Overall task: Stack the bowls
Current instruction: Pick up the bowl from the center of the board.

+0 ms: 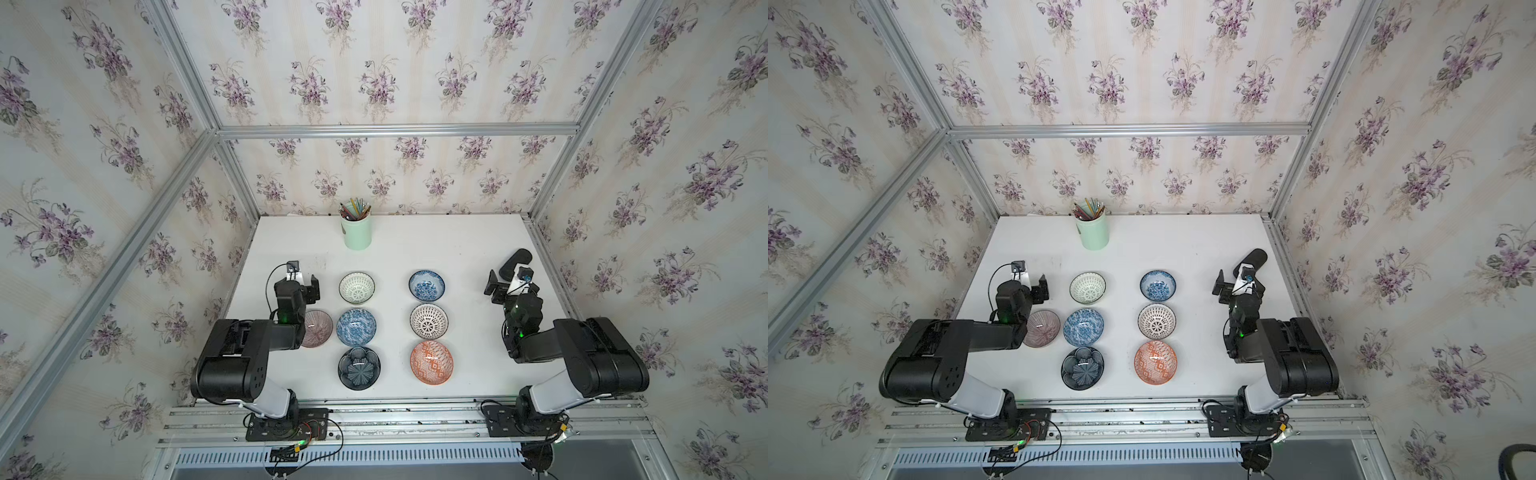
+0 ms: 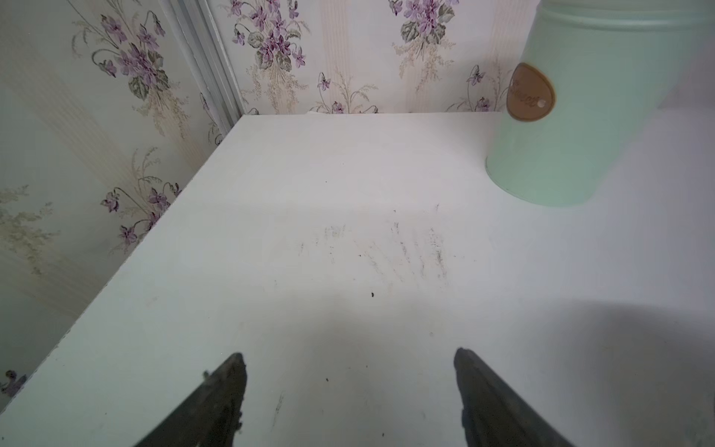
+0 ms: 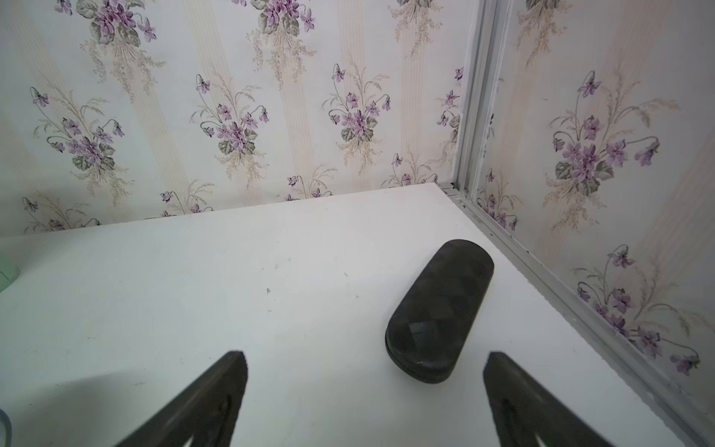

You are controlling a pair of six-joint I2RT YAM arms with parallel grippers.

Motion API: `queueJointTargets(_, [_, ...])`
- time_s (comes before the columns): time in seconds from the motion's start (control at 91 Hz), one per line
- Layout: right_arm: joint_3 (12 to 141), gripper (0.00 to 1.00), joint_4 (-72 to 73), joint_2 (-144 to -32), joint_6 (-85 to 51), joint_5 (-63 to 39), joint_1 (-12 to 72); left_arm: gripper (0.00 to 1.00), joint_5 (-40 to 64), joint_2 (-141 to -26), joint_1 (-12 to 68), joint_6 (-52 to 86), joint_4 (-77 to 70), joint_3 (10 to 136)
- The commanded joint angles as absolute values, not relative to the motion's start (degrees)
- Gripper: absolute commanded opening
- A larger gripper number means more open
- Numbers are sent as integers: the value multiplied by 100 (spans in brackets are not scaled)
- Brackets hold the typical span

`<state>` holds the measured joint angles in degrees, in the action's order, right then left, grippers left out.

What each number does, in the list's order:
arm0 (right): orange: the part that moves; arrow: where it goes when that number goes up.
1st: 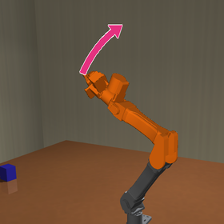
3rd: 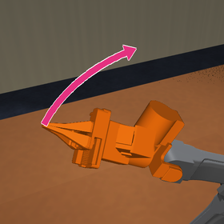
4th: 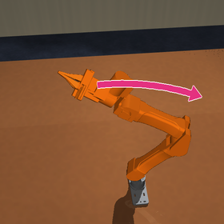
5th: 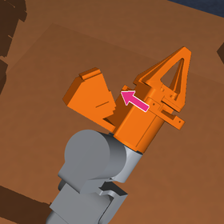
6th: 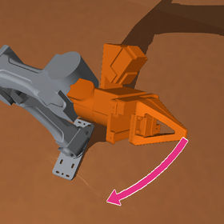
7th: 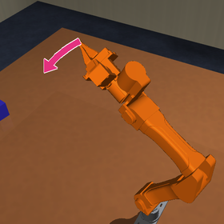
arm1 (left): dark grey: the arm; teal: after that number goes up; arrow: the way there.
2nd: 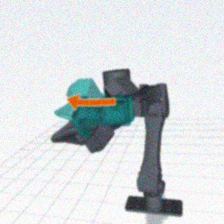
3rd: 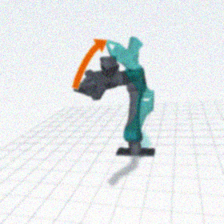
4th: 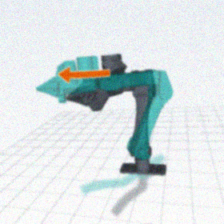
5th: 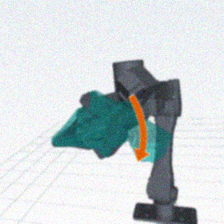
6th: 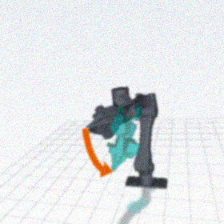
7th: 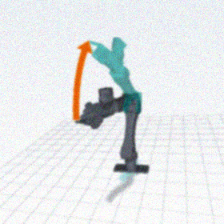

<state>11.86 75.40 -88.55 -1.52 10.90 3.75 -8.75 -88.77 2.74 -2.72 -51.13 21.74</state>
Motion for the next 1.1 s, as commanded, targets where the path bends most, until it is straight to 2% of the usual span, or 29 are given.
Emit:
queueJointTargets(0.0, [1175, 100, 7631, -8839, -163, 1069, 373, 85, -835, -8886, 272, -299, -5269, 2180])
queueJointTargets(0.868, [1183, 100, 7623, -8846, -167, 1055, 377, 85, -849, -8880, 272, -303, -5276, 2171])
queueJointTargets(0.934, [1175, 100, 7620, -8835, -160, 1075, 378, 85, -1601, -8801, 392, -216, -5300, 2159])
queueJointTargets(0.956, [1164, 100, 7644, -8829, -159, 1135, 378, 95, -1651, -8737, 434, -166, -5238, 2122])
queueJointTargets(0.978, [1165, 100, 7663, -8803, -196, 1301, 389, 98, -1615, -8655, 449, -156, -5227, 2064])
queueJointTargets(1.033, [1142, 100, 7369, -8595, -315, 1528, 421, 100, -1418, -8569, 510, -347, -5587, 1879])
queueJointTargets(1.088, [1188, 100, 7230, -8327, -197, 1642, 500, 100, -2125, -8273, 791, -547, -5653, 1790])
